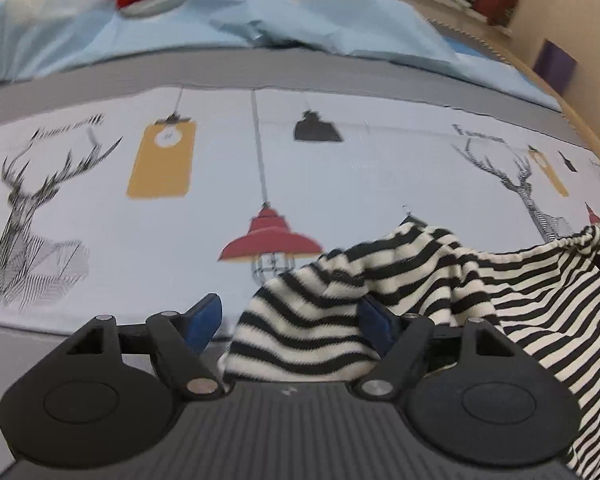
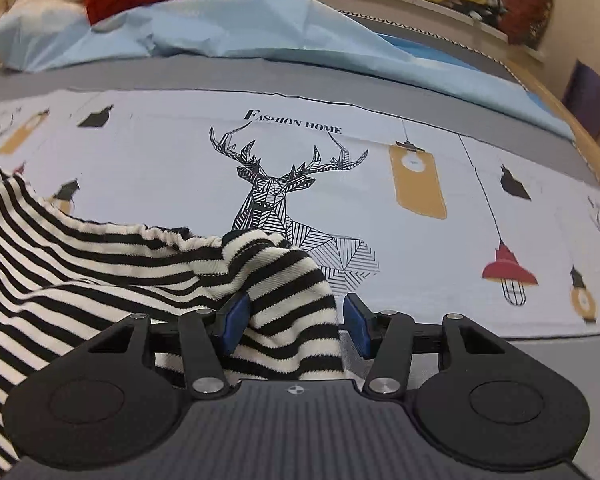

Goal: Fold small clothes

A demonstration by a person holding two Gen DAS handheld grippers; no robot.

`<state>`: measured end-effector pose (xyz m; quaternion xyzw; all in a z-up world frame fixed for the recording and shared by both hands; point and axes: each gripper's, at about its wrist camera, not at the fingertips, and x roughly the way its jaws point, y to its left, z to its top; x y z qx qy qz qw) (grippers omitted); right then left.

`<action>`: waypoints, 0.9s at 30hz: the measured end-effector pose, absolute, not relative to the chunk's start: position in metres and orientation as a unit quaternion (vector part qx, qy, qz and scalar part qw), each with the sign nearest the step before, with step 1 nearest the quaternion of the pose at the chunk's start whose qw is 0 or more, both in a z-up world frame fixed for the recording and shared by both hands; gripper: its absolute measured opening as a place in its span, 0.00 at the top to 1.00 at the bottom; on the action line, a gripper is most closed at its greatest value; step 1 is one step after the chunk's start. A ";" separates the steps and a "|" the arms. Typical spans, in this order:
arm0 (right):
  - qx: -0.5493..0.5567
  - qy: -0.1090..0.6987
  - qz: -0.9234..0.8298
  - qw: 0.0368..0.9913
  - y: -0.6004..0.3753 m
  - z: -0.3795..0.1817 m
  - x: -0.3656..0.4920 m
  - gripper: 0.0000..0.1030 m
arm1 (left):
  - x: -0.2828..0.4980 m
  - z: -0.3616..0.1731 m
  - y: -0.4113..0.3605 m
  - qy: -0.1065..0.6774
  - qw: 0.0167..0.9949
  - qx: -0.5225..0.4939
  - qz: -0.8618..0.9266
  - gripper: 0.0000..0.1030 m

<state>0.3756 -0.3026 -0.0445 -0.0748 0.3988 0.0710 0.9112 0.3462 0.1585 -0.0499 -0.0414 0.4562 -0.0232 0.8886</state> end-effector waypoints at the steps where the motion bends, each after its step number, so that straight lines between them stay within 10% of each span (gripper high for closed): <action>1: -0.078 0.398 0.071 0.911 -0.302 -0.045 0.377 0.48 | 0.347 -0.051 0.158 0.451 0.891 -0.040 -0.023 0.22; 4: -0.080 0.396 0.071 0.912 -0.300 -0.047 0.382 0.55 | 0.352 -0.056 0.158 0.448 0.893 -0.041 -0.024 0.30; 6: -0.078 0.396 0.076 0.912 -0.299 -0.047 0.383 0.71 | 0.355 -0.059 0.159 0.460 0.885 -0.048 -0.048 0.84; 8: -0.074 0.399 0.082 0.910 -0.299 -0.048 0.385 0.87 | 0.356 -0.055 0.163 0.454 0.889 -0.047 -0.046 0.93; 12: -0.007 0.353 0.056 0.934 -0.313 -0.034 0.387 0.99 | 0.352 -0.034 0.203 0.389 0.904 -0.177 0.006 0.94; 17: 0.016 0.357 0.024 0.934 -0.313 -0.036 0.396 0.98 | 0.357 -0.061 0.154 0.492 0.870 0.020 -0.001 0.80; 27: 0.054 0.372 -0.015 0.927 -0.328 -0.016 0.371 0.68 | 0.298 0.011 0.179 0.422 0.899 -0.109 -0.036 0.50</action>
